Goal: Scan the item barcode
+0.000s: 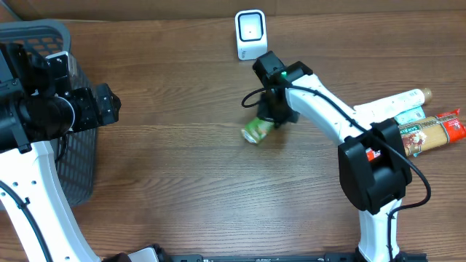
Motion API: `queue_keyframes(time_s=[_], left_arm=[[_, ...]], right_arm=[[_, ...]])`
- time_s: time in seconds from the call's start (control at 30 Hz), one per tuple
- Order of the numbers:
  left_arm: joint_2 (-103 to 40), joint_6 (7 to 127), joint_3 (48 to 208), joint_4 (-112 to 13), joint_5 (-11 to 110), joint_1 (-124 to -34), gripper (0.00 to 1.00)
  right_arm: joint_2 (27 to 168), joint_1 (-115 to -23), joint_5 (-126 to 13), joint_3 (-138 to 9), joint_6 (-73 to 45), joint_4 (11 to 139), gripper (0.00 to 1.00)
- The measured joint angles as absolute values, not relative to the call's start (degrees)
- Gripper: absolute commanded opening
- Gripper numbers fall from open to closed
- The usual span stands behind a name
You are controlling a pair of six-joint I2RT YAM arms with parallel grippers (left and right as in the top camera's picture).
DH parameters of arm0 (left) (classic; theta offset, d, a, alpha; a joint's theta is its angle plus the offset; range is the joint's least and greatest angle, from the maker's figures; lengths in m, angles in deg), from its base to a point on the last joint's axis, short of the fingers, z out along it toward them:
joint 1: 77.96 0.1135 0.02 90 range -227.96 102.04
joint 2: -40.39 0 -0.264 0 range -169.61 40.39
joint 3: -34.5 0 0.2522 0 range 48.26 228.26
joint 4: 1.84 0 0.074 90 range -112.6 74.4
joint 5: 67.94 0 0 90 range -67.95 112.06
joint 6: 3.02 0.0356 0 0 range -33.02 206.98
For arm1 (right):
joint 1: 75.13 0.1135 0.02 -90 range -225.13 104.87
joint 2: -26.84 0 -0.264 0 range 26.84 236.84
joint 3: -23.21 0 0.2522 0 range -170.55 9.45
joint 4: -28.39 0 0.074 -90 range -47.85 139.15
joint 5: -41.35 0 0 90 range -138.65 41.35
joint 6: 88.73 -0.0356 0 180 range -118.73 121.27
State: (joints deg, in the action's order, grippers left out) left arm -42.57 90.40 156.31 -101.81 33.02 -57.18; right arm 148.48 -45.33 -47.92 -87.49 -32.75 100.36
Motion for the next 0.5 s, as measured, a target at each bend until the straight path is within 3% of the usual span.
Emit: queue_keyframes(time_s=[0.23, 0.3, 0.33, 0.37, 0.5], left_arm=[[-42.57, 90.40, 156.31, -101.81, 33.02, -57.18, 0.99], [-42.57, 90.42, 156.31, -101.81, 33.02, -57.18, 0.99], [-42.57, 90.42, 156.31, -101.81, 33.02, -57.18, 1.00], [-42.57, 90.40, 156.31, -101.81, 33.02, -57.18, 1.00], [-42.57, 90.42, 156.31, -101.84, 33.02, -57.18, 1.00]], right_arm=[[148.68, -37.50, -50.74, -85.42, -28.64, 89.02, 0.12], [149.18, -35.43, -50.81, -85.24, -28.09, 88.82, 0.20], [149.33, -34.88, -50.83, -85.24, -27.72, 88.85, 0.33], [149.46, -34.49, -50.78, -85.24, -27.55, 88.96, 0.39], [149.46, -35.76, -50.72, -86.73, -27.07, 92.61, 0.42]])
